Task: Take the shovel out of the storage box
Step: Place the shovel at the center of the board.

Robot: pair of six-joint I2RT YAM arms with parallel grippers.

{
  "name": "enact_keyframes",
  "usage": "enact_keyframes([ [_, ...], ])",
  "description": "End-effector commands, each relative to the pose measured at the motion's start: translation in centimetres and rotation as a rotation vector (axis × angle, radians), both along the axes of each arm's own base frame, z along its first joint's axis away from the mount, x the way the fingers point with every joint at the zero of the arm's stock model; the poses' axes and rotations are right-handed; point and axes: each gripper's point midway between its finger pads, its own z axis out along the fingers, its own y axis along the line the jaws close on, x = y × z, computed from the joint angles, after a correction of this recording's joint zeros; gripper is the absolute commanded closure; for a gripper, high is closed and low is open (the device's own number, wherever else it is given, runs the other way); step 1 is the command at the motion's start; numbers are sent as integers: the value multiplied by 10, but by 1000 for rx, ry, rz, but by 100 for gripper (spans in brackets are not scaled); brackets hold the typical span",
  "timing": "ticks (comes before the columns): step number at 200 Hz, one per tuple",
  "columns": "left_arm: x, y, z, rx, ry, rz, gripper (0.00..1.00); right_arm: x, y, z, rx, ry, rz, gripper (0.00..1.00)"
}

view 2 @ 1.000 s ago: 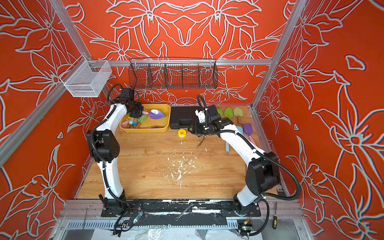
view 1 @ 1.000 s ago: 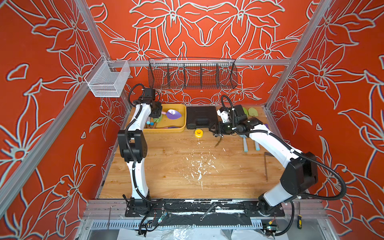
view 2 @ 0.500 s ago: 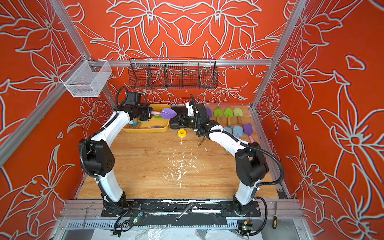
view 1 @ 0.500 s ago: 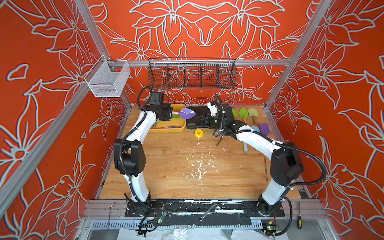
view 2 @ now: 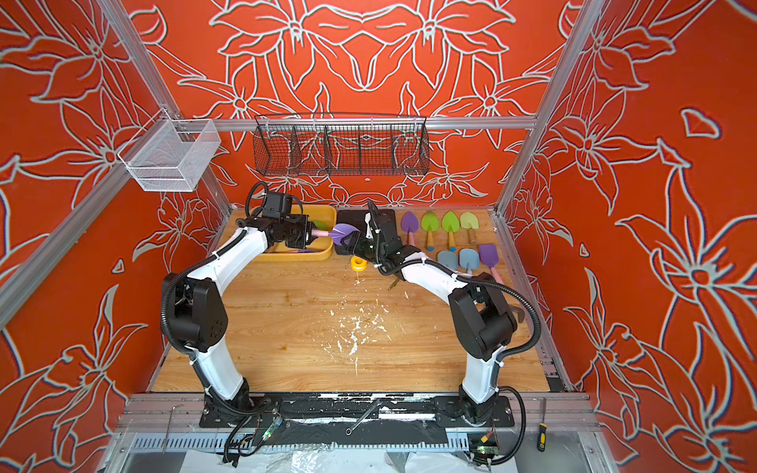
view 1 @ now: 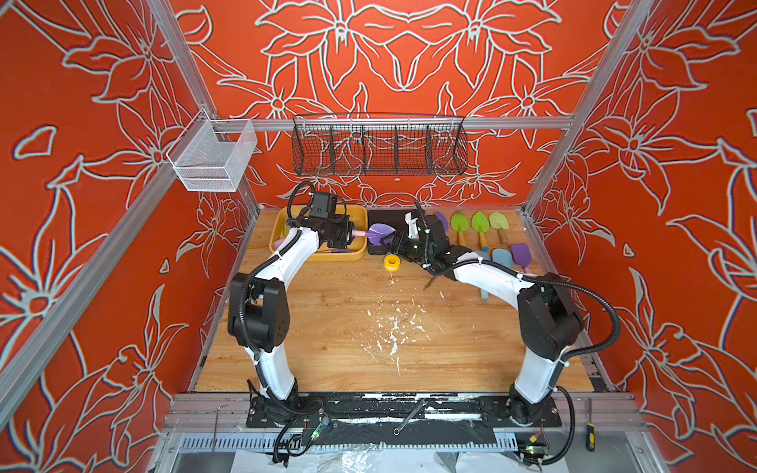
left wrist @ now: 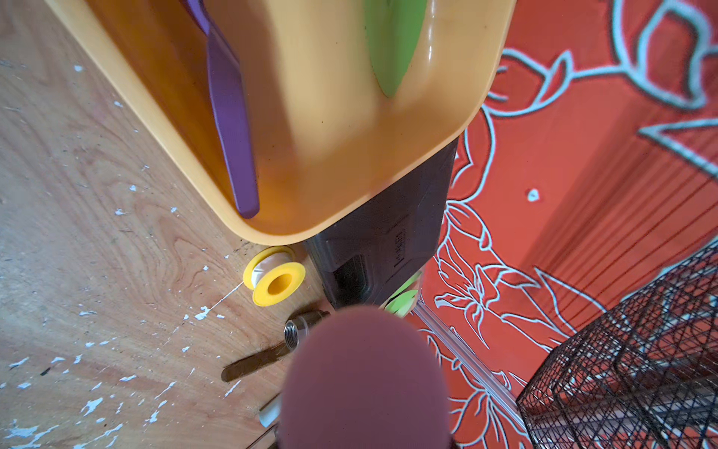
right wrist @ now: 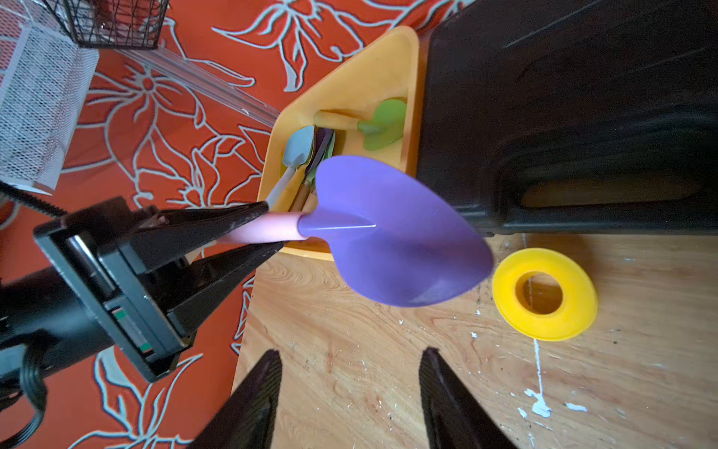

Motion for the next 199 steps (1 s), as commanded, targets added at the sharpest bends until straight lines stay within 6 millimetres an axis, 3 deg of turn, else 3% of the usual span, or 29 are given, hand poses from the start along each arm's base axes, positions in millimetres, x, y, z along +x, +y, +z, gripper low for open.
enact_keyframes([
  [1,2,-5,26,-42,-66,4,100,-1,-16,-16,-1,38,-110,40],
  [40,-1,-11,22,-52,-57,-11,100,18,-8,-15,49,-41,-127,38],
  [83,-4,-17,18,-62,-51,-17,100,29,5,3,144,-155,-98,38],
  [120,-2,-25,20,-86,-59,-32,100,32,1,-19,128,-116,-127,42],
  [153,-5,-28,20,-100,-55,-49,100,36,1,-22,140,-126,-138,50],
  [199,-17,-31,17,-103,-36,-69,100,38,2,-11,165,-159,-119,80],
])
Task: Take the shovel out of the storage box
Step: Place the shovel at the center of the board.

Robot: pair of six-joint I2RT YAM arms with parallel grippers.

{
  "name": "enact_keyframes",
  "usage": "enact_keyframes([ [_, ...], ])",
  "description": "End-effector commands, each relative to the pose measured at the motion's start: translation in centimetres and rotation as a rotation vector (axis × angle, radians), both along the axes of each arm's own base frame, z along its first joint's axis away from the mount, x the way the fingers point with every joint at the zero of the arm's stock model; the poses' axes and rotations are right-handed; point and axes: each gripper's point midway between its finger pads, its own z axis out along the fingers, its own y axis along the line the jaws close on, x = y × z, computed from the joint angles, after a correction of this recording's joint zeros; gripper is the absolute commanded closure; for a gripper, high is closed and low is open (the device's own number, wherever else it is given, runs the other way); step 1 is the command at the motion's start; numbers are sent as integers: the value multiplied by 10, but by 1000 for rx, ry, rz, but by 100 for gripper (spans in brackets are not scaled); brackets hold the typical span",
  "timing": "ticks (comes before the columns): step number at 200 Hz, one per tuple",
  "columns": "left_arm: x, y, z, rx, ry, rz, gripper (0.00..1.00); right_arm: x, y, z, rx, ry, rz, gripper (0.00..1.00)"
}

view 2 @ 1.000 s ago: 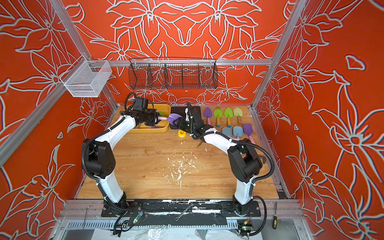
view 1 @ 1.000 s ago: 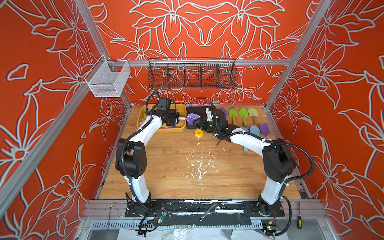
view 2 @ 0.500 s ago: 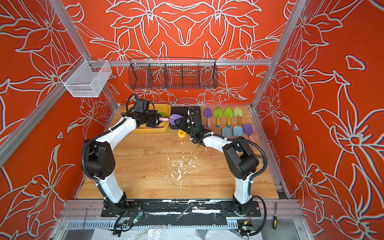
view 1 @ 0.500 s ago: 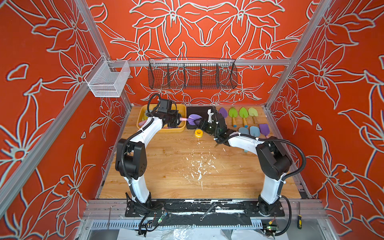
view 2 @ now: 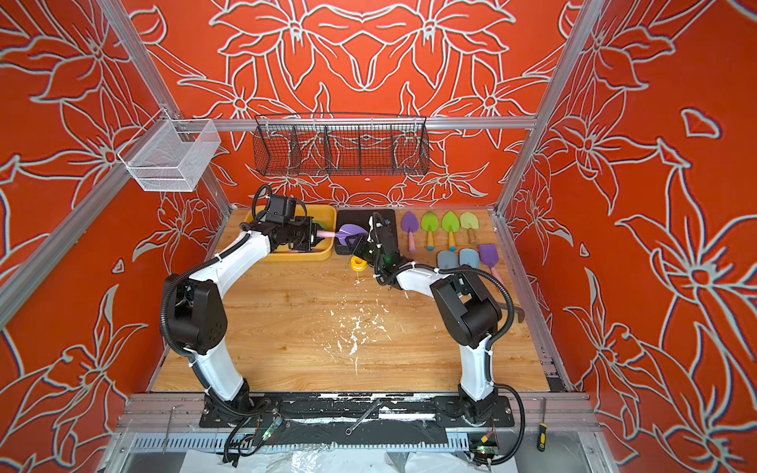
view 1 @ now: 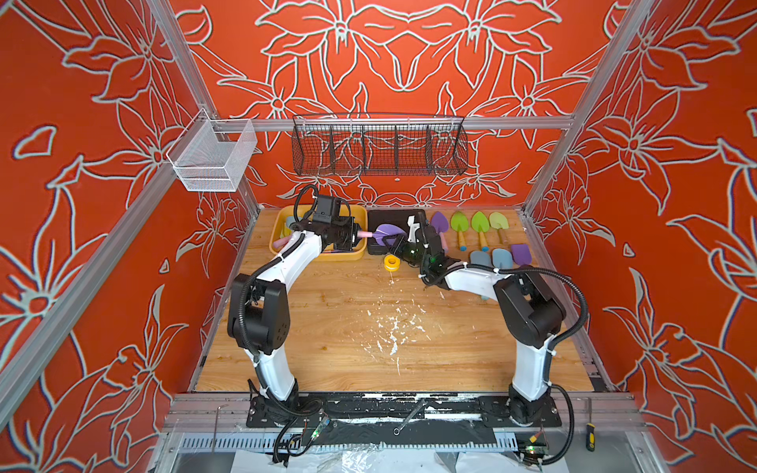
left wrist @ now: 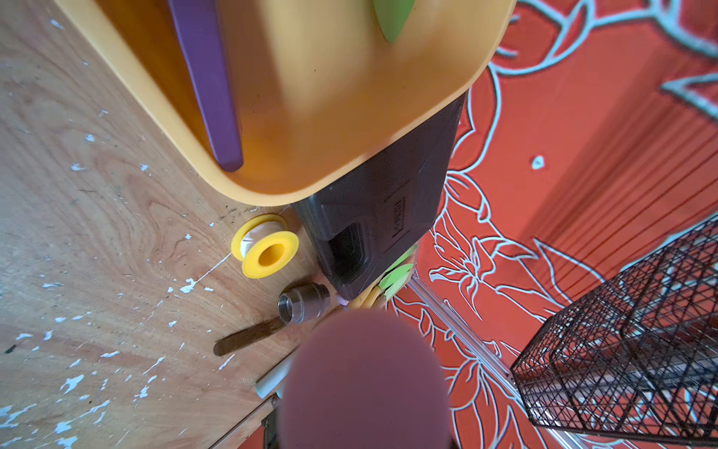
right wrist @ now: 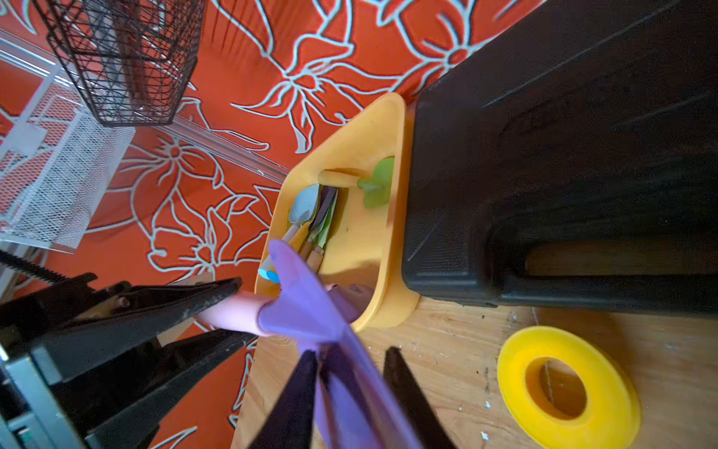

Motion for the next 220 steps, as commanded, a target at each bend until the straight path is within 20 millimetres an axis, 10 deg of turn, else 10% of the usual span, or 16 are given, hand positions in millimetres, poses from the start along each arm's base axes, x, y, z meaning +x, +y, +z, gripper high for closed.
enact_keyframes([
  [1,-10,-7,19,-34,-26,-24,100,3,-2,8,24,-33,-7,80],
  [70,-21,-16,7,-47,13,-60,100,-6,-11,22,21,-70,32,100],
  [95,-26,-15,2,-37,36,-72,65,-11,-17,29,-19,-66,47,100],
  [130,-32,-18,7,-20,32,-113,44,-24,-22,34,-71,-30,107,100],
  [220,-80,-32,52,178,-107,-507,30,-82,-87,35,-289,79,296,100],
])
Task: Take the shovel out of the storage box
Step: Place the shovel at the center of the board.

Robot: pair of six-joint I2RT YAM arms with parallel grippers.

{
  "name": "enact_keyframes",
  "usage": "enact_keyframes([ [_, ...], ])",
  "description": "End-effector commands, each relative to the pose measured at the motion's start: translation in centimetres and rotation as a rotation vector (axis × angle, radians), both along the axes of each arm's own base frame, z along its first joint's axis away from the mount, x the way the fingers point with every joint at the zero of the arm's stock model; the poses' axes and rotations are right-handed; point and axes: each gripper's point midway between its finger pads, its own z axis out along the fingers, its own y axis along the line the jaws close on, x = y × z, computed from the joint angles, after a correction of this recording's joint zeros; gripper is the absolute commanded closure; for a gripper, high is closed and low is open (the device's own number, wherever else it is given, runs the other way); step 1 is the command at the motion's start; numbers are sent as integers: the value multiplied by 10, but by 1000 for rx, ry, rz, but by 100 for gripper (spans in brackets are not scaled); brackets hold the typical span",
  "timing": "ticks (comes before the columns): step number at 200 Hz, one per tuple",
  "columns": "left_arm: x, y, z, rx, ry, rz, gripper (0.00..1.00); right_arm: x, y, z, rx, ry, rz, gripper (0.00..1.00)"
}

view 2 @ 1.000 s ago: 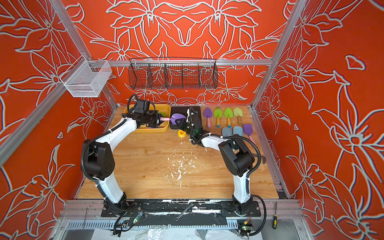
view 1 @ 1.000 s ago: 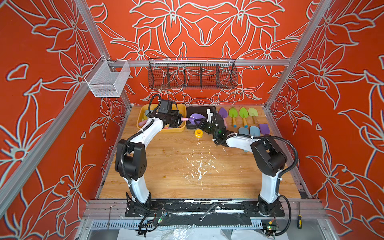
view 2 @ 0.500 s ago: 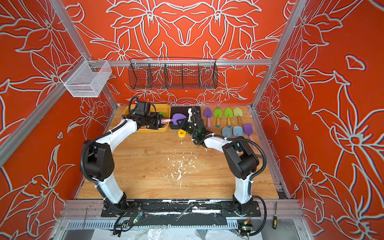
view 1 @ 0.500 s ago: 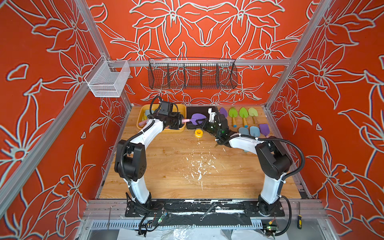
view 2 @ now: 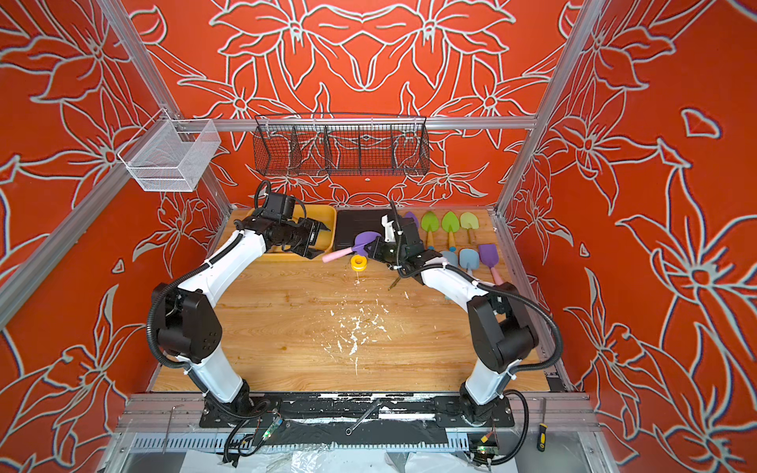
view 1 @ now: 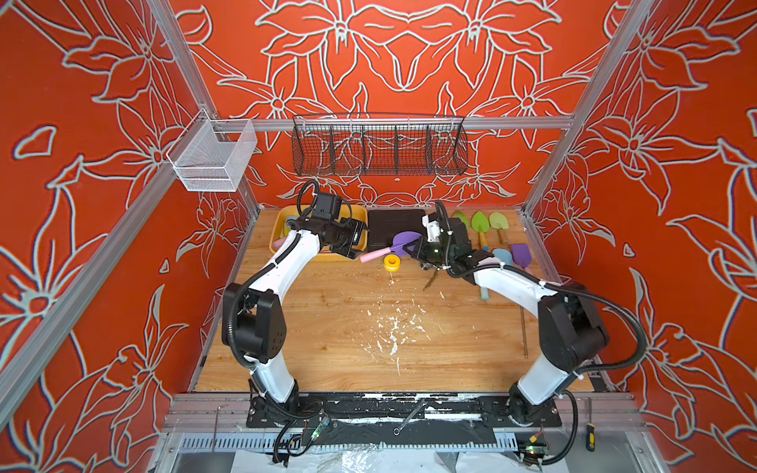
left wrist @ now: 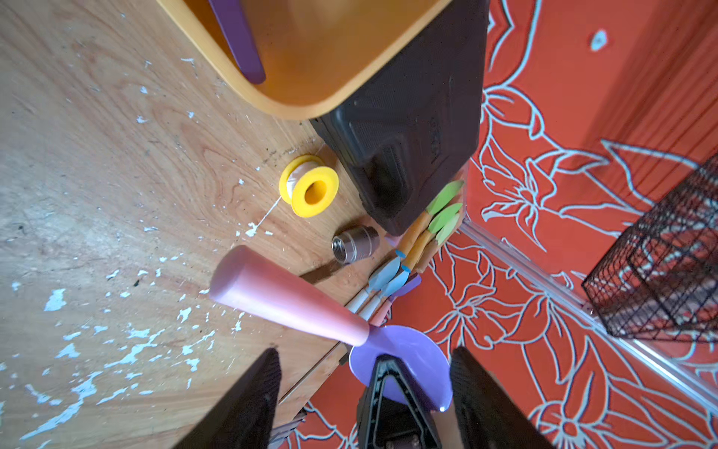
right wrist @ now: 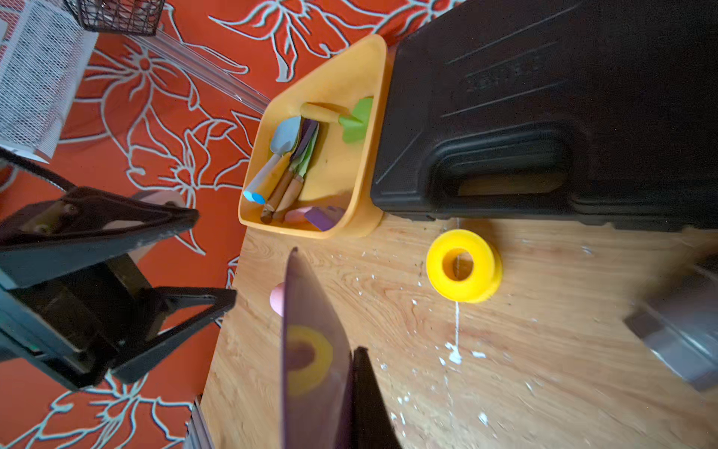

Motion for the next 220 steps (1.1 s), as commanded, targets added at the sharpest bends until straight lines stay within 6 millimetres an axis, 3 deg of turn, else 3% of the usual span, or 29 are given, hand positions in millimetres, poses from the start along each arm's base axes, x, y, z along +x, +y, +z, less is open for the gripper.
enact_keyframes([
  [1,-32,-10,25,74,-82,-213,30,-30,-21,11,-76,1,116,100],
  [20,-40,-15,40,226,-216,-401,29,-47,-39,11,-110,-8,165,100],
  [41,-54,-42,51,339,-386,-674,28,-63,-50,7,-148,-19,240,100],
  [58,-71,-66,43,406,-478,-881,28,-75,-51,6,-184,-38,320,100],
  [81,-91,-84,25,492,-557,-1101,30,-81,-51,7,-211,-39,375,100],
  [123,-115,-94,26,553,-848,-1259,32,-79,-50,4,-202,-7,391,100],
  [141,-127,-98,17,588,-936,-1310,32,-80,-47,5,-185,5,399,100],
  [177,-136,-108,-4,599,-953,-1393,32,-82,-41,10,-137,6,417,100],
  [220,-121,-112,-27,686,-909,-1443,40,-86,-38,13,-104,17,432,100],
])
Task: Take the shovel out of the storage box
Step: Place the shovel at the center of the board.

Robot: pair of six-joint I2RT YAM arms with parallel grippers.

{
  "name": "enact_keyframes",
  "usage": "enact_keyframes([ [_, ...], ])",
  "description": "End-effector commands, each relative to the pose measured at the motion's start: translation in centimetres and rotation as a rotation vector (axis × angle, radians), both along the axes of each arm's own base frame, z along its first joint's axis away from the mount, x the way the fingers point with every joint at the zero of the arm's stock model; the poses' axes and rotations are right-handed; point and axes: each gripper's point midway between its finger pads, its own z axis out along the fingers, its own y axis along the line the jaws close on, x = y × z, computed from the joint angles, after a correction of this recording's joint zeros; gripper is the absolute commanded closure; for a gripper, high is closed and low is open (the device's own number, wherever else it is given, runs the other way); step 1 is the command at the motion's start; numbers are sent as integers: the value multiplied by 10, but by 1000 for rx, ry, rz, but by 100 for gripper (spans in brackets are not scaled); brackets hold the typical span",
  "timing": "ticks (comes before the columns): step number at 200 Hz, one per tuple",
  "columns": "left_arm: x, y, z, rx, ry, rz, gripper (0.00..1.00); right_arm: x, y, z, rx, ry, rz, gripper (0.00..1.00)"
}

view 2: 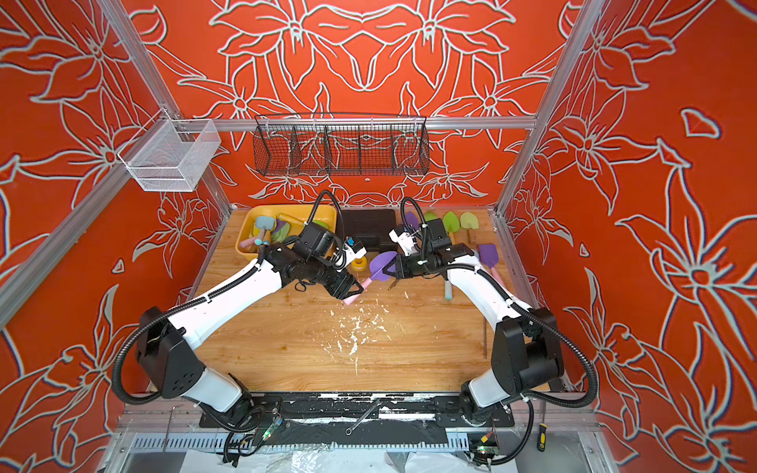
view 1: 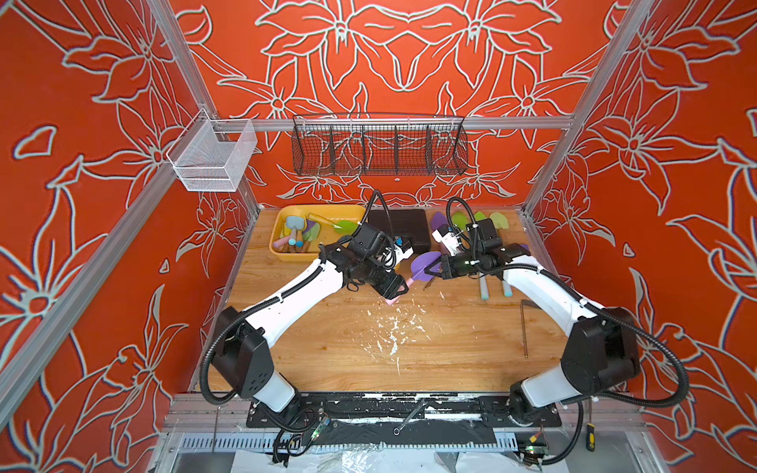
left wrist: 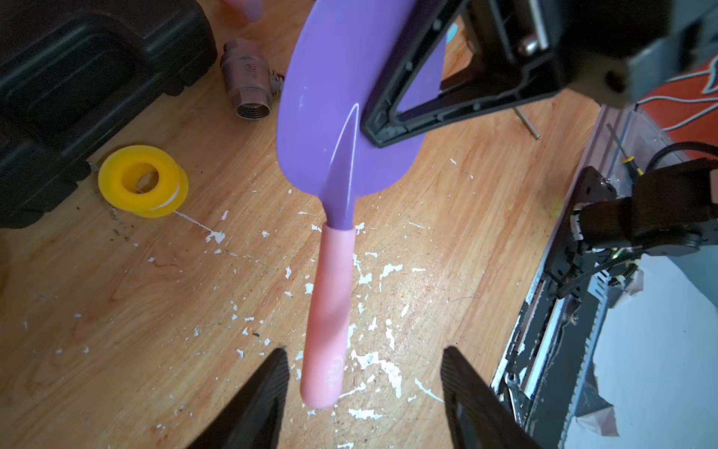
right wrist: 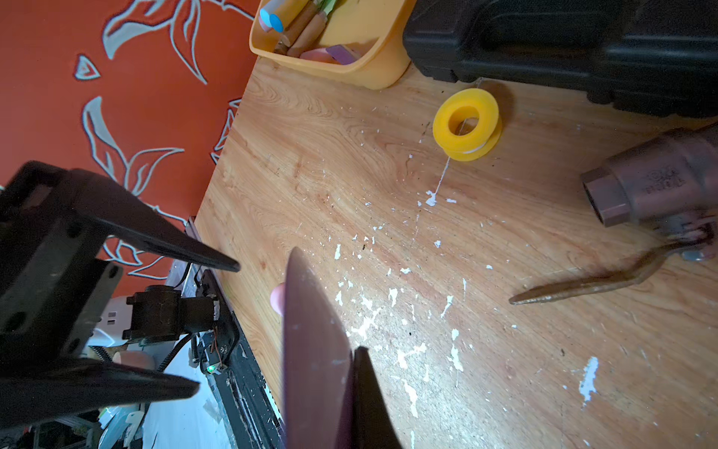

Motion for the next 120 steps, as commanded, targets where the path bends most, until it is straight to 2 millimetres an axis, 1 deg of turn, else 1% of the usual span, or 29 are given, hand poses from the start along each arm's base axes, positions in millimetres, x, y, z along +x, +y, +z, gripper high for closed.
enact_keyframes([
  [1,12,-2,-10,49,-59,-35,40,0,6,14,47,-10,34,100],
  [63,9,-8,-33,59,-28,-77,56,-5,8,17,75,5,40,100],
  [91,10,-8,-43,65,-15,-58,66,-6,9,17,90,13,39,100],
  [104,9,-8,-44,64,-16,-53,70,-6,10,18,91,13,40,100],
  [114,8,-7,-45,65,-19,-54,71,-6,10,18,93,15,41,100],
  [120,8,-6,-46,67,-23,-51,74,-6,10,18,96,15,43,100],
])
